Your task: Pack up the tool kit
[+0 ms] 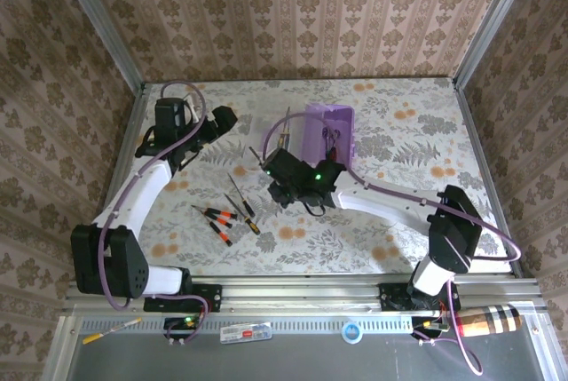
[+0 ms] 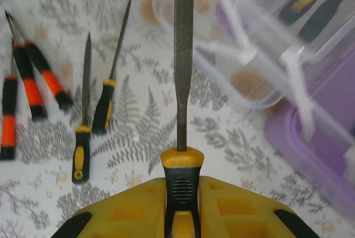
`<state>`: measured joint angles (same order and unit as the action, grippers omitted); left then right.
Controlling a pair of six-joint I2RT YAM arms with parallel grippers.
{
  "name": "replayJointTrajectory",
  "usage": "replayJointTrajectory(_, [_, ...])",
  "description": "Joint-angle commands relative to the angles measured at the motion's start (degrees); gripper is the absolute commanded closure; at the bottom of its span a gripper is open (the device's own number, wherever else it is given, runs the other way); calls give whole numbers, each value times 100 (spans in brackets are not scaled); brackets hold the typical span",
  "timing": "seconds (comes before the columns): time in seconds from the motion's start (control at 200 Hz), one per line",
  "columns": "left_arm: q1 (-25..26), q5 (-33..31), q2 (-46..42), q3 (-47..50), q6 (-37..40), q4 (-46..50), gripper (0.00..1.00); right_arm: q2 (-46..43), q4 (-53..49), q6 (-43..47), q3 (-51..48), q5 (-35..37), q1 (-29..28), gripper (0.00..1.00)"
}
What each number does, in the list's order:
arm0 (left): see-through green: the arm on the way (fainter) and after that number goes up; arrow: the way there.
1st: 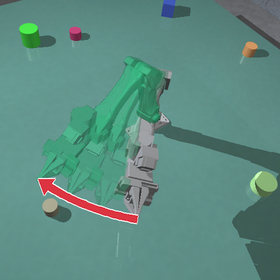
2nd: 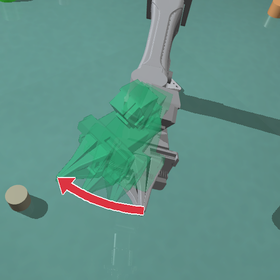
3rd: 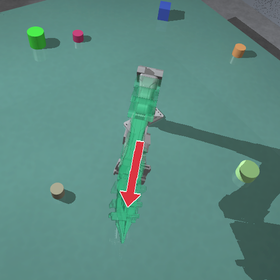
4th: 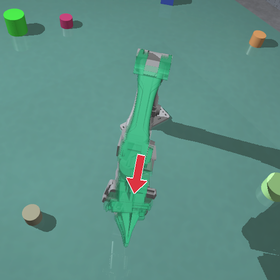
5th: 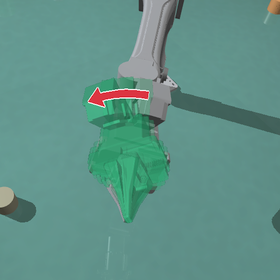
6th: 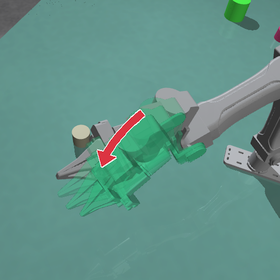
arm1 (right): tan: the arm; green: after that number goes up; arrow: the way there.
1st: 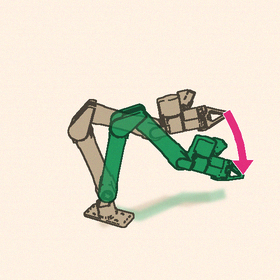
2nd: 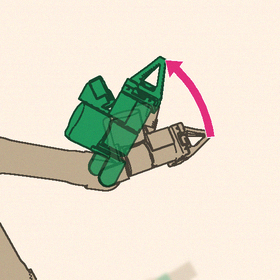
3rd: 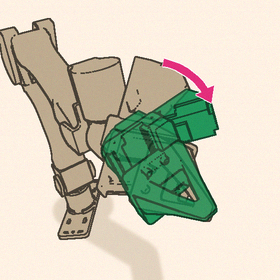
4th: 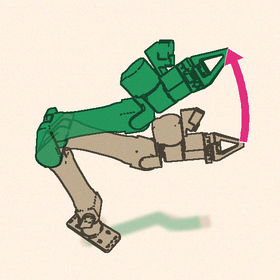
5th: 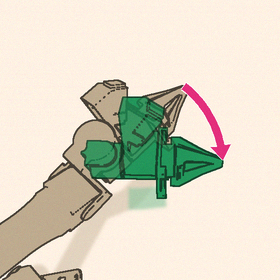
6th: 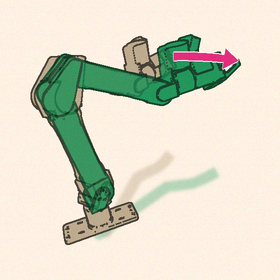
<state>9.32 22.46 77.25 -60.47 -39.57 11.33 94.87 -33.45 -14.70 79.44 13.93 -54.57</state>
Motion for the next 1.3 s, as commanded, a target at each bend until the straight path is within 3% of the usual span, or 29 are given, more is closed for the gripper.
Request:
replayJointTrajectory(0.0, [-103, 54, -125, -167, 131, 51, 0, -205, -282, -67, 380, -189, 266, 80])
replayJointTrajectory(0.39, [-267, 797, 369, -17, -367, -483, 0, 97, -1177, -1277, 1614, -776, 1569, 80])
replayJointTrajectory(0.58, [-79, 1092, 383, 18, -694, -729, 0, 218, -567, -1449, 1316, -868, 2037, 81])
replayJointTrajectory(0.77, [-46, 1104, 3, 204, -859, -1085, 0, 689, -174, -1694, 1350, -1043, 2196, 81])
replayJointTrajectory(0.94, [-64, 1206, 149, 134, -849, -1071, 0, 1379, -127, -1994, 1671, -1323, 2389, 82])
replayJointTrajectory(1.295, [-27, 1235, 263, 202, -947, -1177, 0, 1928, 117, -2177, 1656, -1793, 2466, 80])
